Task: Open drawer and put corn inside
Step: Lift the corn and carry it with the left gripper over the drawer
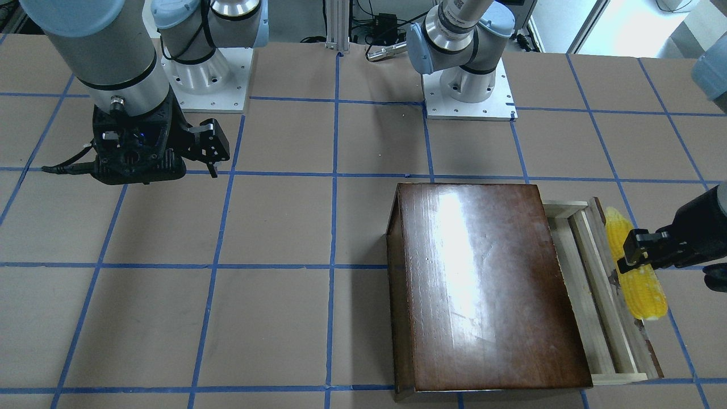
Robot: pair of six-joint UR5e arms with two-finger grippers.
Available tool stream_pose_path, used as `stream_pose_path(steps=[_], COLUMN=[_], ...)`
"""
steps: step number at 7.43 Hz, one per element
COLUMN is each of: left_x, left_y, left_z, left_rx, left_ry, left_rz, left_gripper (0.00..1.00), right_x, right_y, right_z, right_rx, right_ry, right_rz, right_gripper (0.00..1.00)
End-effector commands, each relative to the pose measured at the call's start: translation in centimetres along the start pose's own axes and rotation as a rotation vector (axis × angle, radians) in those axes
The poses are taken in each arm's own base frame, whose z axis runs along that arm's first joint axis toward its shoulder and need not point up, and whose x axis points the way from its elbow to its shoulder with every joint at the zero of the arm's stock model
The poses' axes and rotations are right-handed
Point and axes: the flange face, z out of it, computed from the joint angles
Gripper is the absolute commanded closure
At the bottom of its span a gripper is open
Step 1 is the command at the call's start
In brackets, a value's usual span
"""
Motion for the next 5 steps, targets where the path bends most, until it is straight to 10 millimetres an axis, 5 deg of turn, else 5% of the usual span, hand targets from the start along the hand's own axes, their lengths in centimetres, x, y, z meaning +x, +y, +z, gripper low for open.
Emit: stream_pose_path(steps=[1, 3, 5], left_x=[-0.4, -0.4, 1.9], left_y=[-1.6, -2.5, -2.7], left_z=[2.3, 4.5, 6.2], left_rx=[0.025, 0.012, -0.015], left_ry=[-0.008, 0.005, 0.004], left_rz=[0.004, 0.007, 0.035], left_gripper=[1.0, 1.0, 1.0], right_x=[0.0, 0.0, 0.0], right_y=[0.0, 0.0, 0.0], right_z=[0.0, 0.0, 0.0], right_rx=[0.001, 0.001, -0.001], right_ry=[0.0, 0.0, 0.0], right_rz=[0.0, -0.001, 0.0], right_gripper=[0.0, 0.0, 0.0])
